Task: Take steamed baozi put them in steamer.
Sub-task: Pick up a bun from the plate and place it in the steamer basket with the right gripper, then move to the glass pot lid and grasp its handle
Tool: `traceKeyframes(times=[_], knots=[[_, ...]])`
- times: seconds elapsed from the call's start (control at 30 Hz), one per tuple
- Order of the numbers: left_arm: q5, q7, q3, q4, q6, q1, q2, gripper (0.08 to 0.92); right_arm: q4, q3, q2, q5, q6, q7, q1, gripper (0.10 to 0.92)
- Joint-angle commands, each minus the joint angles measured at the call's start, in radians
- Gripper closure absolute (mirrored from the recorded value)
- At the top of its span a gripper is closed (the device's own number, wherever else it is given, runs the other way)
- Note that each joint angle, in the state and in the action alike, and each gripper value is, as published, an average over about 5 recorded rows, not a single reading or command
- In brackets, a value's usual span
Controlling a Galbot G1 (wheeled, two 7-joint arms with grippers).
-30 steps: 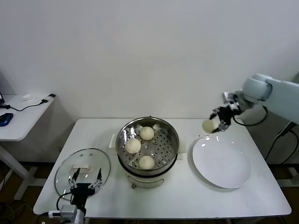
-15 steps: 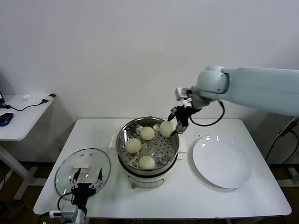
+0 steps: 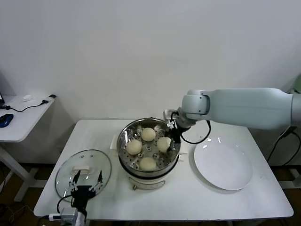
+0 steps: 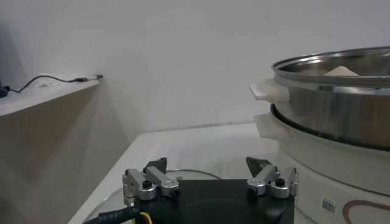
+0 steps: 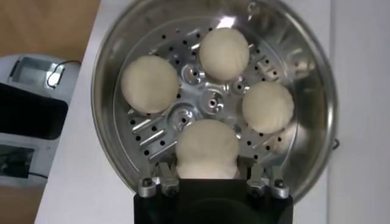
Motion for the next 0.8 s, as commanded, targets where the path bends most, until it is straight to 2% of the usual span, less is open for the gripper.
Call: traceKeyframes(times=[0.03,0.23,0.5,0.7,0.8], knots=[[0.002,0.000,0.001,0.000,0.000,-0.002,-0.001,0.177,-0.019,0.008,0.031,-0.037,-0.030,0.047,-0.083,0.365],[0.002,-0.001,0.003,0.001,0.000,-0.003,-0.003,0.177,-0.041,0.026,0.033,-0.036,-0.015,0.050,-0.090,0.363],[0.002,-0.001,0.004,0.002,-0.002,-0.006,-0.001,0.177,-0.049,0.043,0.012,-0.021,0.100,-0.043,-0.033,0.215],[-0.005,-0.006,0.002,-0.006,0.010,-0.003,0.001,0.177,-0.080,0.113,-0.062,0.056,0.210,-0.121,0.023,0.203],[-0.010,-0.010,0.001,-0.014,0.017,-0.003,0.004,0.177,-0.092,0.213,-0.126,0.125,0.222,-0.076,0.003,0.203]])
